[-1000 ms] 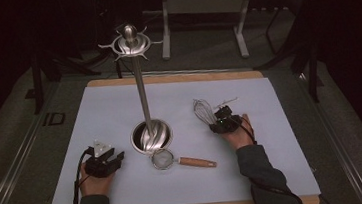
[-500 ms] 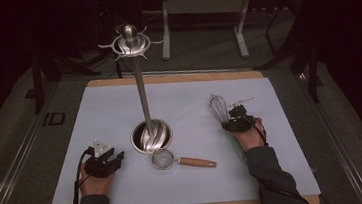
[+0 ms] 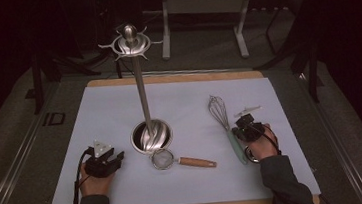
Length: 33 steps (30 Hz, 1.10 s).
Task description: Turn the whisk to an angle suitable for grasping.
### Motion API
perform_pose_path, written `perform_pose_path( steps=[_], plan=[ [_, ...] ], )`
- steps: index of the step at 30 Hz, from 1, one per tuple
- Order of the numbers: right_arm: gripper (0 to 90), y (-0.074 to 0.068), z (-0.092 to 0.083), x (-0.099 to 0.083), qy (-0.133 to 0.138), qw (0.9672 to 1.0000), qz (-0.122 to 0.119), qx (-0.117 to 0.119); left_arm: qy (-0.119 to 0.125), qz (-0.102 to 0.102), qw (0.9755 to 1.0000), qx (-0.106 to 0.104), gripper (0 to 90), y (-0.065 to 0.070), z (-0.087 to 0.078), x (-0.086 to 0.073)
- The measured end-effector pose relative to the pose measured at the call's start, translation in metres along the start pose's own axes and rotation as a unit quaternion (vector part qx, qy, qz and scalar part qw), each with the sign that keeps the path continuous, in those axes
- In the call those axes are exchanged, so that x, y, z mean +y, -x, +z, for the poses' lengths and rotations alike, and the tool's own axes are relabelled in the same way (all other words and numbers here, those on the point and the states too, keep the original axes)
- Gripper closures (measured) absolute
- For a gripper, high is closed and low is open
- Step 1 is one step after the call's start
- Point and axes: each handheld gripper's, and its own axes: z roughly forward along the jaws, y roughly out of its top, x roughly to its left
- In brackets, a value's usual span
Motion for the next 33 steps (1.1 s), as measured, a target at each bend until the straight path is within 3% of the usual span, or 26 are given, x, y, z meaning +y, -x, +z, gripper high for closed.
perform_pose_path(
  steps=[10, 16, 18, 31, 33],
  plan=[
    [89.9, -0.008, -0.009, -0.025, -0.029, 0.999, -0.032, 0.011, 0.0, 0.003, 1.0, 0.002, 56.7, 0.0, 0.0, 0.0],
    [89.1, -0.021, -0.01, -0.033, -0.034, 0.9978, -0.05, 0.028, 0.001, 0.003, 1.0, 0.002, 56.7, 0.0, 0.0, 0.0],
    [89.2, -0.025, -0.011, -0.035, -0.03, 0.9978, -0.054, 0.025, 0.001, 0.003, 1.0, 0.002, 56.7, 0.0, 0.0, 0.0],
    [89.2, -0.053, -0.013, -0.037, -0.018, 0.9944, -0.082, 0.065, 0.002, 0.002, 1.0, 0.003, 56.7, 0.0, -0.001, 0.0],
    [89.4, -0.057, -0.012, -0.036, -0.02, 0.9942, -0.088, 0.059, 0.002, 0.002, 1.0, 0.004, 56.7, 0.0, -0.001, 0.0]
  ],
)
